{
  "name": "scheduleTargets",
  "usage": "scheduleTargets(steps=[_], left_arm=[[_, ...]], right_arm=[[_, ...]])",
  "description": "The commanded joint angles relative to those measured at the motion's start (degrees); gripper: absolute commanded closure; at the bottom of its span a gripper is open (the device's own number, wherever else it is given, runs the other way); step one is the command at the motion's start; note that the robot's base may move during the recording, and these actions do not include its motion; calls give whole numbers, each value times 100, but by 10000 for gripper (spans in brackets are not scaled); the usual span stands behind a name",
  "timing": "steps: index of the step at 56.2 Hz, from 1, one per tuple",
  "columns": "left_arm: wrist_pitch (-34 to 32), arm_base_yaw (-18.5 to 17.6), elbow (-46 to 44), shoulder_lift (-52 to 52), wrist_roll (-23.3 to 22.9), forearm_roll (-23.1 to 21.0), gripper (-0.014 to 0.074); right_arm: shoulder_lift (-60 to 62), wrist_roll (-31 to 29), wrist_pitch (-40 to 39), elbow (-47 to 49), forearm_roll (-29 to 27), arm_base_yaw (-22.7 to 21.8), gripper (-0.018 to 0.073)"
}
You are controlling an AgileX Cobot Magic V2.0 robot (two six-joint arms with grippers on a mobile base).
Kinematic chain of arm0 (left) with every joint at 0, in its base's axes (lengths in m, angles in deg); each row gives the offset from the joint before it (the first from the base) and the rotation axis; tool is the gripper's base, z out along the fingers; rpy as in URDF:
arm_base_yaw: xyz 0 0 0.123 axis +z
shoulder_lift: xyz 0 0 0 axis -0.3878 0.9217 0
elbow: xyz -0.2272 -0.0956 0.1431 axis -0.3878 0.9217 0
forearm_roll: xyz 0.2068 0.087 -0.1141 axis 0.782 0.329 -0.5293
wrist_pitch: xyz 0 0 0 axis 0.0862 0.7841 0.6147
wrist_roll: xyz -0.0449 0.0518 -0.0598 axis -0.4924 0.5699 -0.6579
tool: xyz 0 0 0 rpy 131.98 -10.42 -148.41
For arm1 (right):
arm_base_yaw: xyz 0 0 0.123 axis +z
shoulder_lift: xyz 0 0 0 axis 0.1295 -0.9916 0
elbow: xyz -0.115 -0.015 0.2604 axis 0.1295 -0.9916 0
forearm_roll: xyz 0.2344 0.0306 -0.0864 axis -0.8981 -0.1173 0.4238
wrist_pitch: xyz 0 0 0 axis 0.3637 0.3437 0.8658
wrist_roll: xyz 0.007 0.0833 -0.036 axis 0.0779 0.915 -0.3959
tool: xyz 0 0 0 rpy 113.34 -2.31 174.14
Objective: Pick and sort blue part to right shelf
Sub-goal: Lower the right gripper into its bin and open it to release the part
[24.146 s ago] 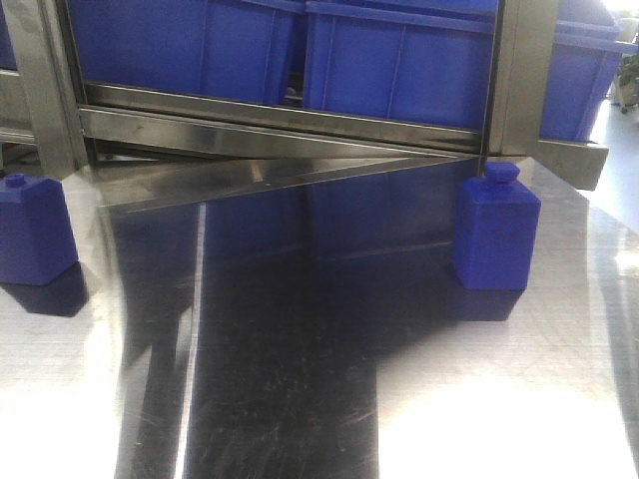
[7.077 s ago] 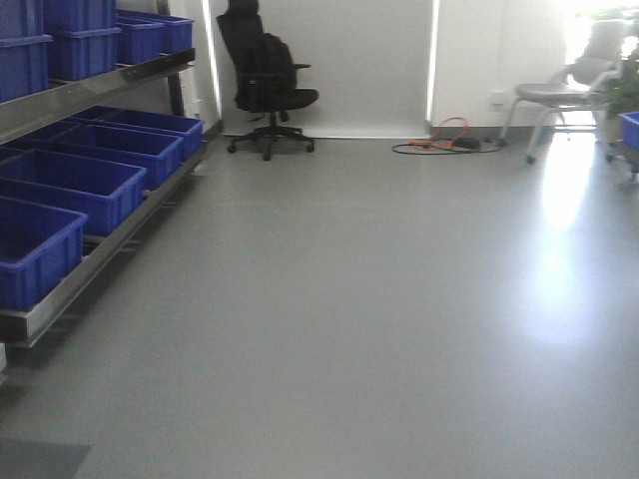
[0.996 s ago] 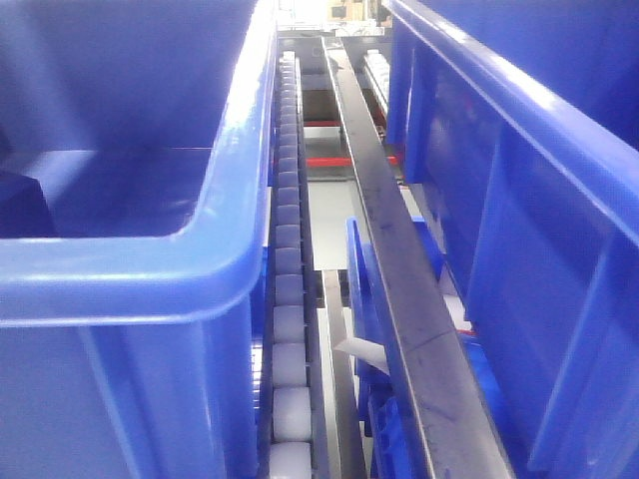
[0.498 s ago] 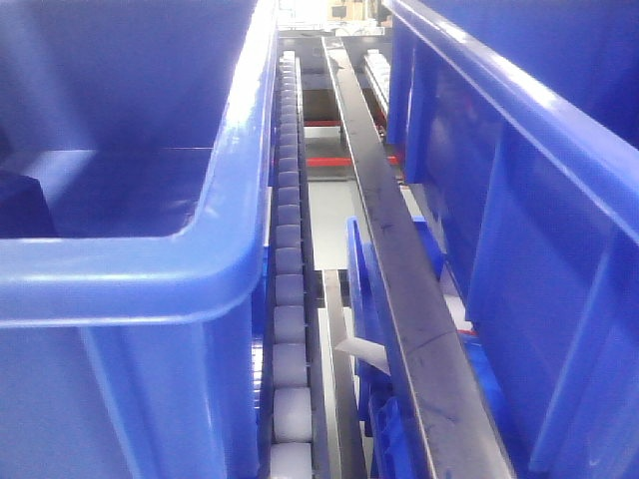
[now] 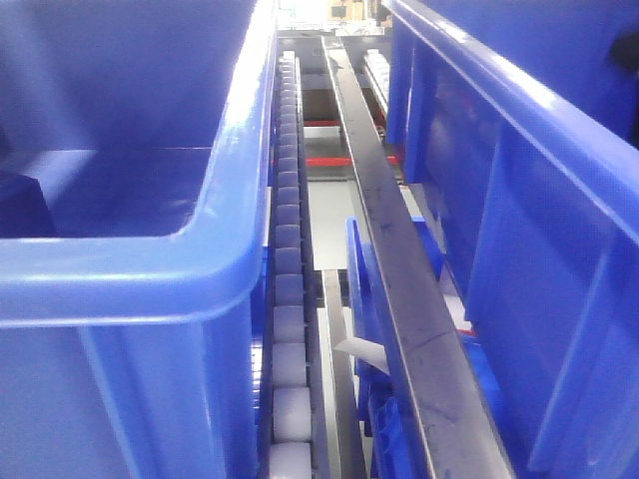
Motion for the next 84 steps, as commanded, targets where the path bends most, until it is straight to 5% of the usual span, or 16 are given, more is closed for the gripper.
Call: scheduleTargets(steps=[1,13,26,30,44,60,65,76,84], left_arm=[[-412,-21,-154,38,-40,-96,470],[-412,-21,-154,38,-40,-220,470],[-412,-21,-154,38,-40,-220,470],[-412,-21,-154,38,-40,-220,470],[-412,-21,-154,38,-40,-220,470],[-450,-21,-133,-156,-40,-128,470],[-578,-21,-53,-424,-40,58,470],[-1093,-21,474,-1341,-40,157,470],[-1477,-21,882,-1840,-40,157,470]], right_arm=[[-174,-182,-388,233,-99,-66,498],[-670,-229,-484,233,-99,-66,473],[-572,-229,-466,233,-99,-66,6],[-494,-229,-456,233,-99,-66,-69],[284,-229,-456,110,-106,-66,-55],[3053,-229,-1324,-1467,-112,-58,-38],[4019,-229,-1577,-1901,-112,-58,48],[6499,-229,-1960,-2683,-112,-58,402],[7698,-229,-1882,-3001,-112,-58,502]])
